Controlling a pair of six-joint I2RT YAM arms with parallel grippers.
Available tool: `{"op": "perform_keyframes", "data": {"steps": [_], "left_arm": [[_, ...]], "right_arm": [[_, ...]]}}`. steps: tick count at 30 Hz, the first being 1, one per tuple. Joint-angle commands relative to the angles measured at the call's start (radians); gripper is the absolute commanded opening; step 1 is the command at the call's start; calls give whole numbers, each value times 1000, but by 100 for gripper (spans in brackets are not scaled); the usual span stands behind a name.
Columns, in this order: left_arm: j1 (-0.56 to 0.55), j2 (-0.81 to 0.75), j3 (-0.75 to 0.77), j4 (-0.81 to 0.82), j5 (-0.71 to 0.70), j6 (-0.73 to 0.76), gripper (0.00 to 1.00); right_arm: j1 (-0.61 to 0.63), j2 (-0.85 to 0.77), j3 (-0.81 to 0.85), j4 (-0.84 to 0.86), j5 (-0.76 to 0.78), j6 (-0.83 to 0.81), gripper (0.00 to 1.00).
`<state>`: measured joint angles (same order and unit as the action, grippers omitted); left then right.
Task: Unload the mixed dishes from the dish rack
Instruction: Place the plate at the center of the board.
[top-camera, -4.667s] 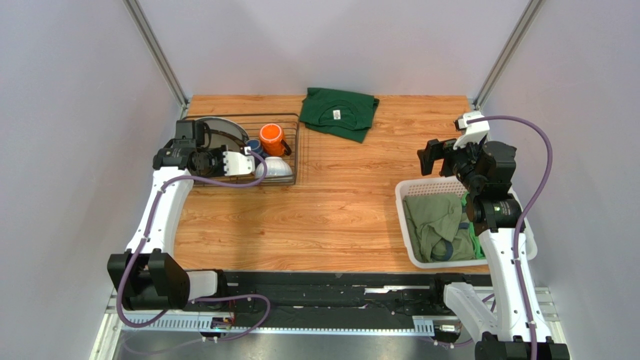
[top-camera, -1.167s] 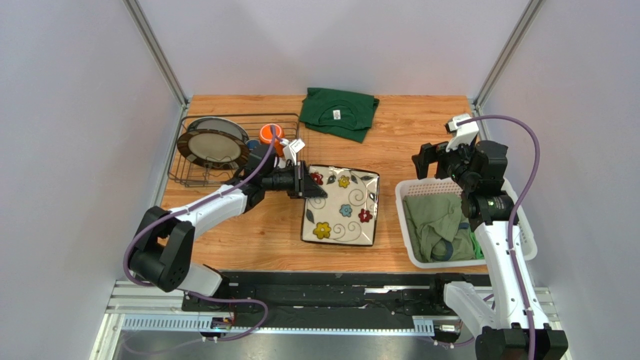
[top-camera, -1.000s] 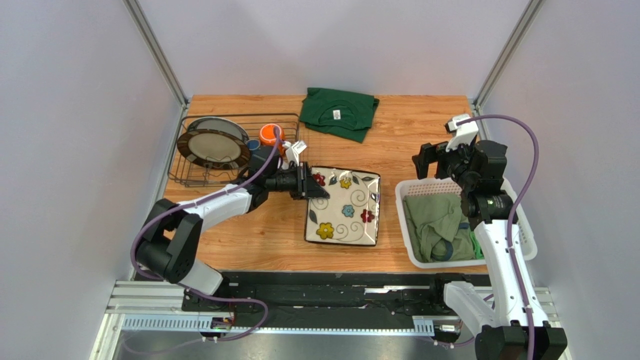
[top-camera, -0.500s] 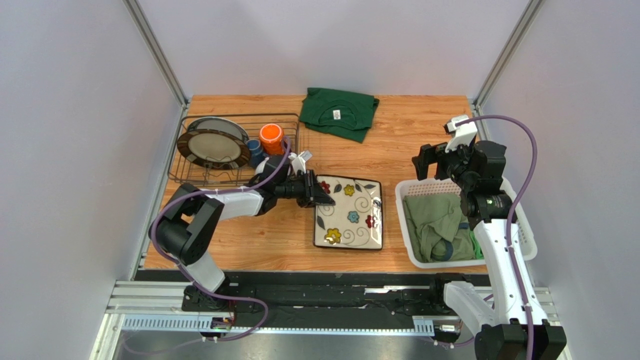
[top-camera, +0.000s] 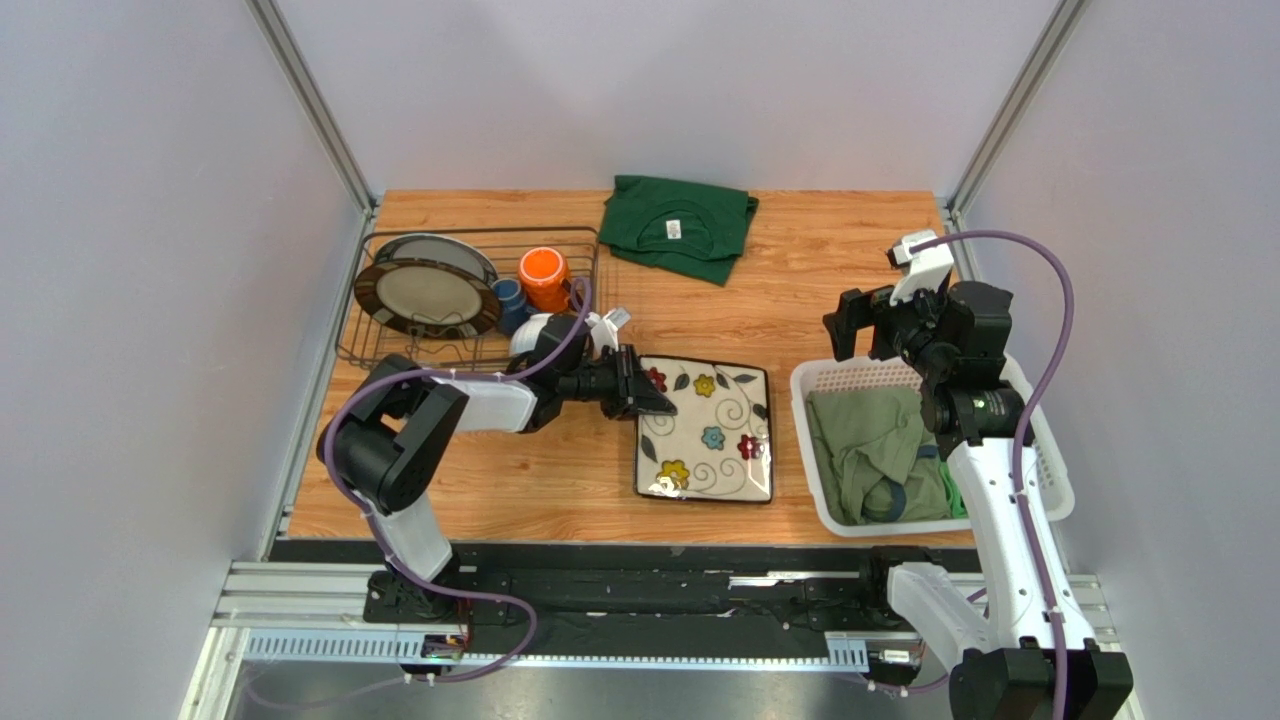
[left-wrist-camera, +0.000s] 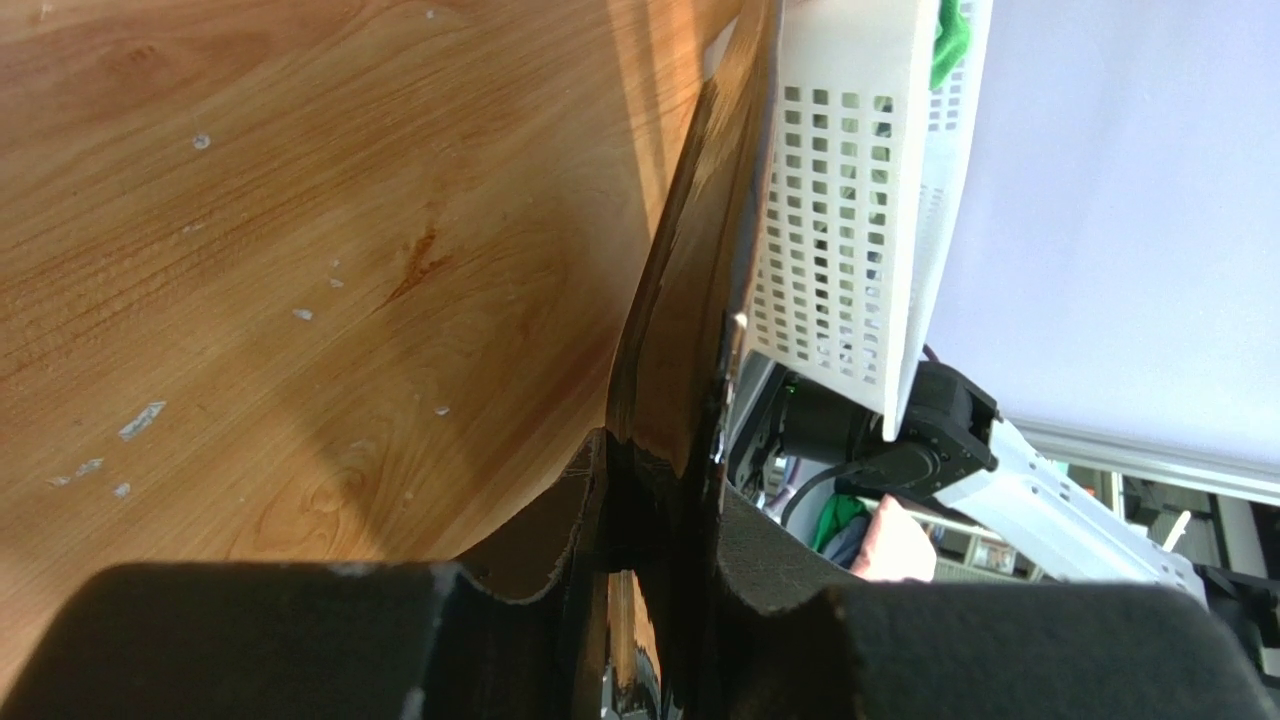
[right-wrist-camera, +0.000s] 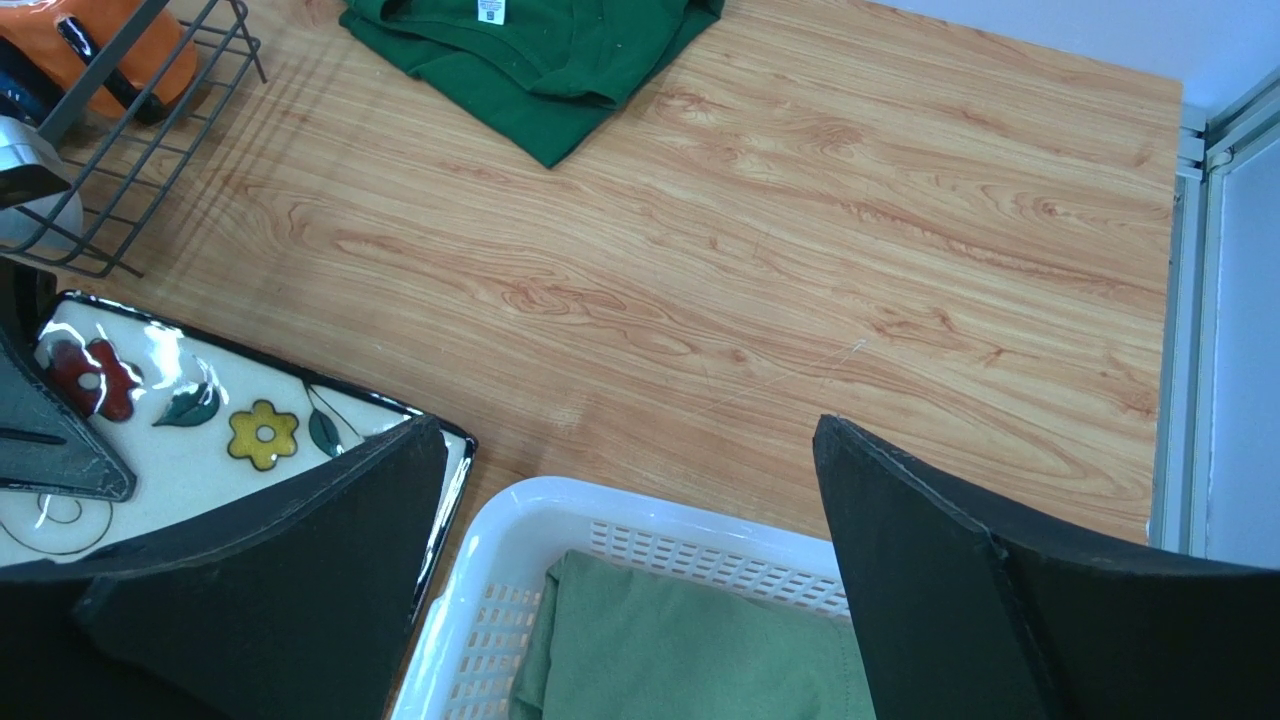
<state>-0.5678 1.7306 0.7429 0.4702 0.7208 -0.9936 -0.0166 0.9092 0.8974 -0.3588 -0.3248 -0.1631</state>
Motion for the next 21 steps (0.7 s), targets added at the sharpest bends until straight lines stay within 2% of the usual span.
{"op": "perform_keyframes", "data": {"steps": [1, 12, 21], "left_arm": [[-3, 4, 47, 182, 103, -83, 0], [-3, 46, 50, 206, 106, -108, 0], [-20, -35, 39, 120, 55, -24, 0]], "right_arm": [[-6, -4, 3, 40, -16, -15, 99], [-6, -3, 3, 38, -22, -13, 99], [-6, -3, 5, 37, -22, -16, 99]]}}
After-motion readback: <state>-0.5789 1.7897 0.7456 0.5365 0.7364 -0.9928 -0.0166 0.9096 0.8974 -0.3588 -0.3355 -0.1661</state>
